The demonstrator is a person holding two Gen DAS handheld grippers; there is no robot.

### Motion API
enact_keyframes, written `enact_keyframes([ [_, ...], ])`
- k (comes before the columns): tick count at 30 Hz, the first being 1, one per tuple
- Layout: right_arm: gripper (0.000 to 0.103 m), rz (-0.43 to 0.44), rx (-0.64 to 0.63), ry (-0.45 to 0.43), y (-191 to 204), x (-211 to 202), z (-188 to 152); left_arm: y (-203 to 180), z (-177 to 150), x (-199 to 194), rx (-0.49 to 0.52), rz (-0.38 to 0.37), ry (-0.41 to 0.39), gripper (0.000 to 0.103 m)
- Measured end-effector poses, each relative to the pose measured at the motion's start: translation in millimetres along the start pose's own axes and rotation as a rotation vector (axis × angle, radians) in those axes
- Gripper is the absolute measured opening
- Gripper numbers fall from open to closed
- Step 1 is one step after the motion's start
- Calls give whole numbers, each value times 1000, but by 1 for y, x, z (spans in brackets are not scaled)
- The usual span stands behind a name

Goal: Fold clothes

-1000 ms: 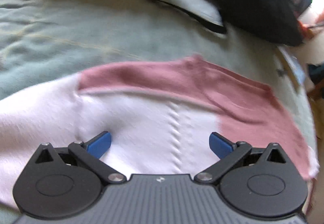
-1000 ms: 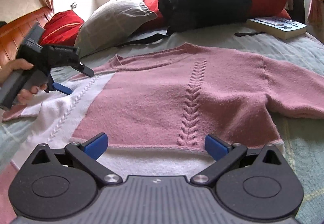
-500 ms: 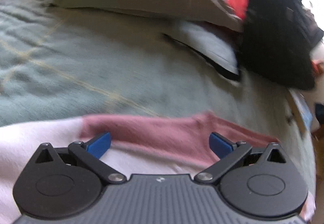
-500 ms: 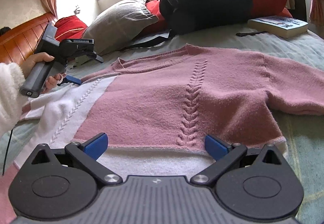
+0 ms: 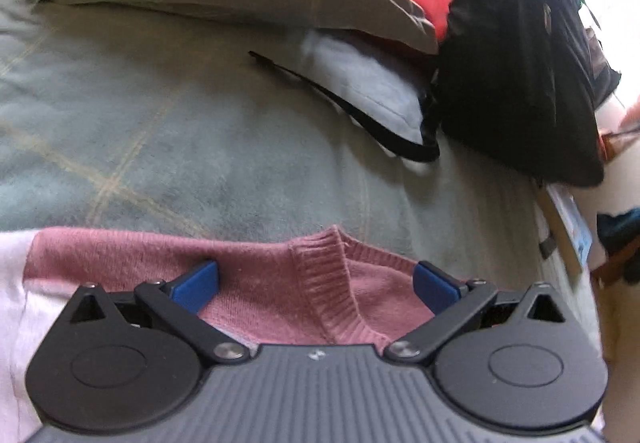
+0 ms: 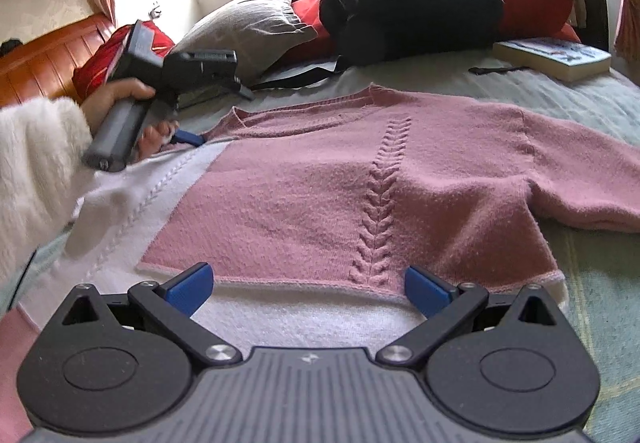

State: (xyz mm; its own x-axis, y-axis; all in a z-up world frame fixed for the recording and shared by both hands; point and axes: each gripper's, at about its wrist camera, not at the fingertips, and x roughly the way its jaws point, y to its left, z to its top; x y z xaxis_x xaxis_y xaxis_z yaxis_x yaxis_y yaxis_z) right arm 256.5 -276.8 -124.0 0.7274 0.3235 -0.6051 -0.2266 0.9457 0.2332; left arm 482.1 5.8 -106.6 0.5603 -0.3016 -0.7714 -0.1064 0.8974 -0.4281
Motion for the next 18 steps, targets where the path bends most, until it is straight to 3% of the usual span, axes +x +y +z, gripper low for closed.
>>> enact_keyframes([
  [5, 103, -9, -8, -2, 2, -2, 1, -11, -13, -32, 44, 6, 44, 102],
  [11, 103, -9, 31, -17, 1, -13, 17, -33, -50, -106, 238, 10, 49, 102],
  [15, 103, -69, 8, -57, 15, -13, 42, -37, -84, -146, 400, 94, -28, 102],
  [18, 103, -186, -70, -51, 30, 9, 56, -27, -107, -160, 435, 114, -73, 102],
])
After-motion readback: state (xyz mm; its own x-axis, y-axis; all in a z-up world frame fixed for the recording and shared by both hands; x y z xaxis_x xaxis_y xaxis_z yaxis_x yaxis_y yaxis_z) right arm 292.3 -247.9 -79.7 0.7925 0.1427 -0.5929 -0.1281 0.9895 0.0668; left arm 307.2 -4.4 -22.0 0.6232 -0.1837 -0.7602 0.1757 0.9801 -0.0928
